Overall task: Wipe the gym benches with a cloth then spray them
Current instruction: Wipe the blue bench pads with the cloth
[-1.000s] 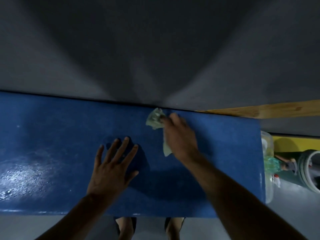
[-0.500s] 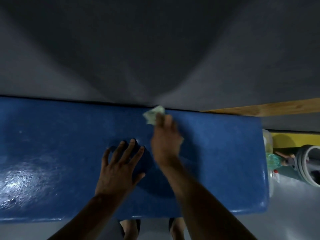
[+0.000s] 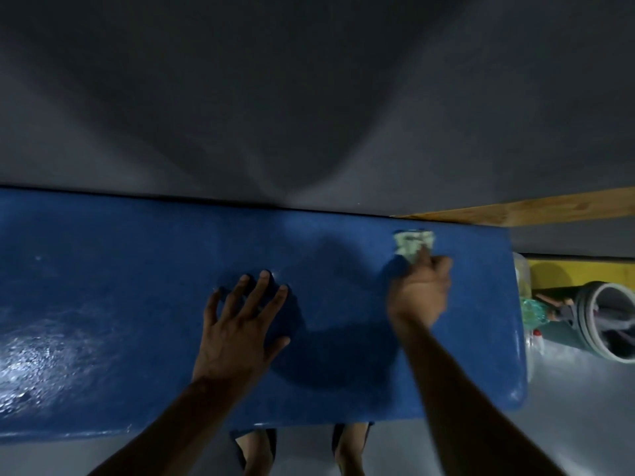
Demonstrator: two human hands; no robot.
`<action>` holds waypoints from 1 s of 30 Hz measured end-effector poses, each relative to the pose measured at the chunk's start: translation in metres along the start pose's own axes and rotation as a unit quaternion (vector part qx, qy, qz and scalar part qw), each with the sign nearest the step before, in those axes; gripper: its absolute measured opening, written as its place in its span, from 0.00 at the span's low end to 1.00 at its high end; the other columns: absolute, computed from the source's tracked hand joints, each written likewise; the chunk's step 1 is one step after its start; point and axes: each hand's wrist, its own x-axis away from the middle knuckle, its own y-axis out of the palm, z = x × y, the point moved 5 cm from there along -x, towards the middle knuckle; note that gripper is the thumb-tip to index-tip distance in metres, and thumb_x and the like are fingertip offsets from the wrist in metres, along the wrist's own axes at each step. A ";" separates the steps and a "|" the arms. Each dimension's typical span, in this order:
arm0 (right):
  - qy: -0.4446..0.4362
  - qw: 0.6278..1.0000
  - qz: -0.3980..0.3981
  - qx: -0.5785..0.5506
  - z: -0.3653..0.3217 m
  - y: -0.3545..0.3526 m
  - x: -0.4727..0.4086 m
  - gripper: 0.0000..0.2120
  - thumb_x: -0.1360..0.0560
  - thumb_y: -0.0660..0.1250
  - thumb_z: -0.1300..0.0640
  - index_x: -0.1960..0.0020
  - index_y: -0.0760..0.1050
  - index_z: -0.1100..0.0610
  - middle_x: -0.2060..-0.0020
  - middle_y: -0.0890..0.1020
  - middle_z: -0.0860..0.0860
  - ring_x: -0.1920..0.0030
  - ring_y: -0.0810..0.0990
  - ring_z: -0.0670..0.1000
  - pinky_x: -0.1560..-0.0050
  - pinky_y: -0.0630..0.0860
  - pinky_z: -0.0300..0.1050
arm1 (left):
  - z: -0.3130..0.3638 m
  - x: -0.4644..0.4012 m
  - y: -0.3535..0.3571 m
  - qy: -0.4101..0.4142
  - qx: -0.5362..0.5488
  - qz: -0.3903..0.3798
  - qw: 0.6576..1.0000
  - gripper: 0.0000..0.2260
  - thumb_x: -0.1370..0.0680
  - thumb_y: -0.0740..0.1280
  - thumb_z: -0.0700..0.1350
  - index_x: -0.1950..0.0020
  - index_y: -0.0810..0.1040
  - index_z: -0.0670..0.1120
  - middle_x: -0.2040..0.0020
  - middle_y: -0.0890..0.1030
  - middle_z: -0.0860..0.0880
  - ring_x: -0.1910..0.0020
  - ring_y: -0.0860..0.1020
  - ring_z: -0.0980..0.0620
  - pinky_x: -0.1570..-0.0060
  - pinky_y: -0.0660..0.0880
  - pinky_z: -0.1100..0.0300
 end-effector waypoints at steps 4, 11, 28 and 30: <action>-0.211 0.977 -0.038 -0.001 -0.099 0.033 0.085 0.29 0.30 0.66 0.62 0.29 0.67 0.52 0.41 0.72 0.55 0.46 0.74 0.56 0.57 0.79 0.53 | 0.000 0.000 -0.003 0.000 -0.006 -0.013 1.000 0.33 0.26 0.54 0.66 0.22 0.59 0.57 0.21 0.59 0.50 0.24 0.61 0.42 0.31 0.59 0.35; -0.400 0.906 -0.129 0.051 -0.036 0.003 0.043 0.17 0.21 0.59 0.56 0.34 0.69 0.44 0.45 0.73 0.54 0.46 0.74 0.58 0.49 0.76 0.53 | -0.001 -0.001 -0.004 0.008 -0.001 -0.001 1.000 0.34 0.27 0.65 0.64 0.24 0.64 0.54 0.22 0.63 0.48 0.26 0.65 0.41 0.33 0.62 0.34; -0.433 0.895 -0.084 0.059 -0.043 0.010 0.080 0.21 0.25 0.61 0.57 0.33 0.72 0.49 0.46 0.75 0.52 0.51 0.75 0.57 0.55 0.76 0.52 | -0.001 0.000 -0.004 0.004 -0.009 0.004 1.000 0.33 0.28 0.58 0.66 0.25 0.63 0.56 0.22 0.62 0.49 0.26 0.65 0.41 0.32 0.61 0.36; -0.320 0.942 -0.058 0.083 0.000 -0.005 0.030 0.18 0.25 0.62 0.58 0.35 0.73 0.51 0.46 0.74 0.55 0.50 0.75 0.60 0.53 0.75 0.51 | -0.001 0.001 -0.003 0.004 -0.009 0.005 1.000 0.34 0.27 0.61 0.65 0.23 0.60 0.56 0.21 0.61 0.49 0.26 0.64 0.41 0.32 0.61 0.35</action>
